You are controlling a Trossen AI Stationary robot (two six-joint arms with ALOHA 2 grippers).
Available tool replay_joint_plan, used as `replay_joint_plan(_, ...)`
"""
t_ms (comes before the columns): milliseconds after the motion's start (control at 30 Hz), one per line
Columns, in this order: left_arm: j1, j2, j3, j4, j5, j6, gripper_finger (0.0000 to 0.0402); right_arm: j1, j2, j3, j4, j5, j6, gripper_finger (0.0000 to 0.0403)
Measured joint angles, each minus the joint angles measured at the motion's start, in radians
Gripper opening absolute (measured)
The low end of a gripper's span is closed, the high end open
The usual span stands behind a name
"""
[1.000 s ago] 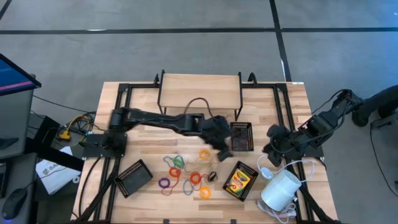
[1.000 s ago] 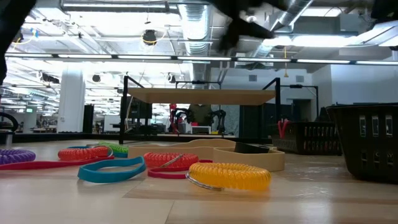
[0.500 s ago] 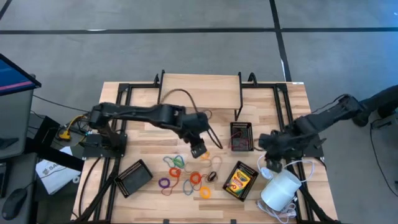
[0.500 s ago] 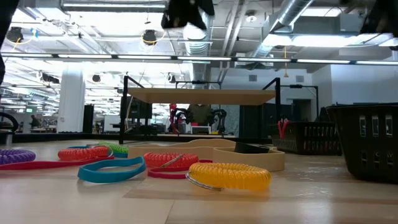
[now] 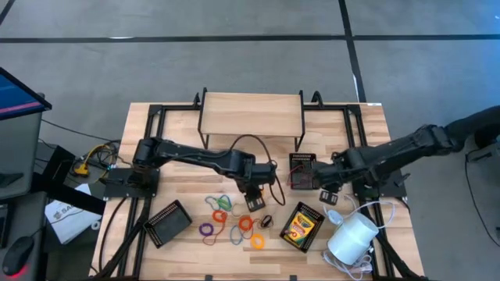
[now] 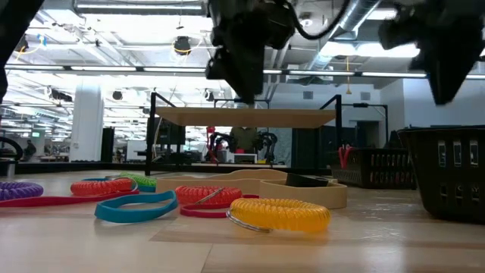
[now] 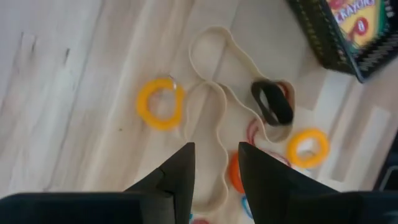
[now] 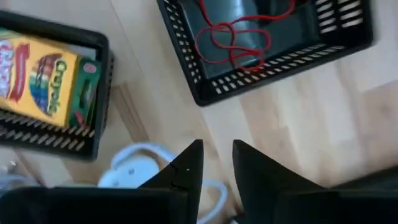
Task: Pick & Place Office Desk Supplies
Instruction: Put the left white rubber band into the top right black bin
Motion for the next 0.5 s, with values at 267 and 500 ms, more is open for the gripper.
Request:
replay_joint_plan(267, 0.000, -0.004, 0.000, 0.003, -0.047, 0.001, 0.0115, -0.105, -0.033, 0.203, -0.339, -0.208, -0.082, 0.0084)
replay_joint_plan(500, 0.000, -0.005, 0.001, 0.011, -0.047, -0.001, 0.0115, -0.147, 0.039, 0.754, -0.329, -0.202, -0.147, 0.0082)
